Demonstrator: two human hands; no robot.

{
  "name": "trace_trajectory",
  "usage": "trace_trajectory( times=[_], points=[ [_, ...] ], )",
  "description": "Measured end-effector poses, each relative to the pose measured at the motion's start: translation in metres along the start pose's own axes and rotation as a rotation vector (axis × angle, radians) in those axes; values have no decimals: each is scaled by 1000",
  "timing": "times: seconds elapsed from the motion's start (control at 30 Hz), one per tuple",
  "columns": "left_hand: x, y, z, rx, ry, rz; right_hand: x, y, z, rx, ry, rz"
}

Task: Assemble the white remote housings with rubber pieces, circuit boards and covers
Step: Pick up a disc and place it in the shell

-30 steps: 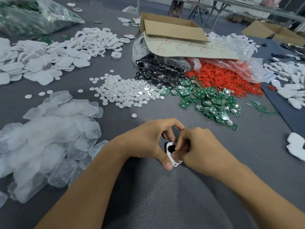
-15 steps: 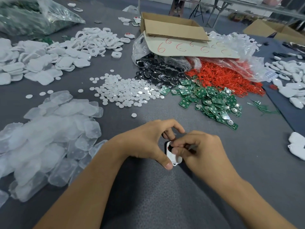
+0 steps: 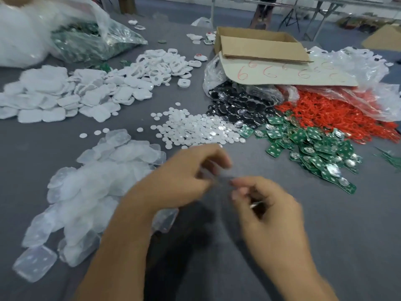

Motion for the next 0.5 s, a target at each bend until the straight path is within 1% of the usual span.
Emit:
trace_trajectory(
  times=[0.07, 0.1, 0.13, 0.17, 0.2, 0.23, 0.3, 0.4, 0.5],
  points=[
    [24, -62, -17, -158, -89, 340, -6, 55, -26, 37, -77, -161],
    [36, -86, -27, -279, -175, 470, -14, 83, -36, 56, -92, -238],
    [45, -102, -37, -401, -270, 546, -24, 107, -43, 70, -85, -292],
    [49, -110, -47, -497, -346, 574, -35, 129, -48, 91, -69, -341],
    [48, -114, -55, -537, -385, 575, -44, 147, -50, 133, -56, -385],
    [44, -113, -61, -540, -406, 559, -51, 161, -49, 190, -48, -417],
    [39, -110, -66, -540, -408, 535, -61, 171, -41, 252, -14, -416],
    [40, -109, -65, -559, -405, 545, -67, 167, -26, 194, 48, -365],
    [40, -104, -60, -608, -397, 507, -70, 156, -17, 69, 95, -331]
  ],
)
Point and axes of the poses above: each hand's wrist, its own x-axis away from the middle knuckle, its own y-axis out of the palm, z = x × y, the point moved 10 cm from there along -x, towards the middle knuckle
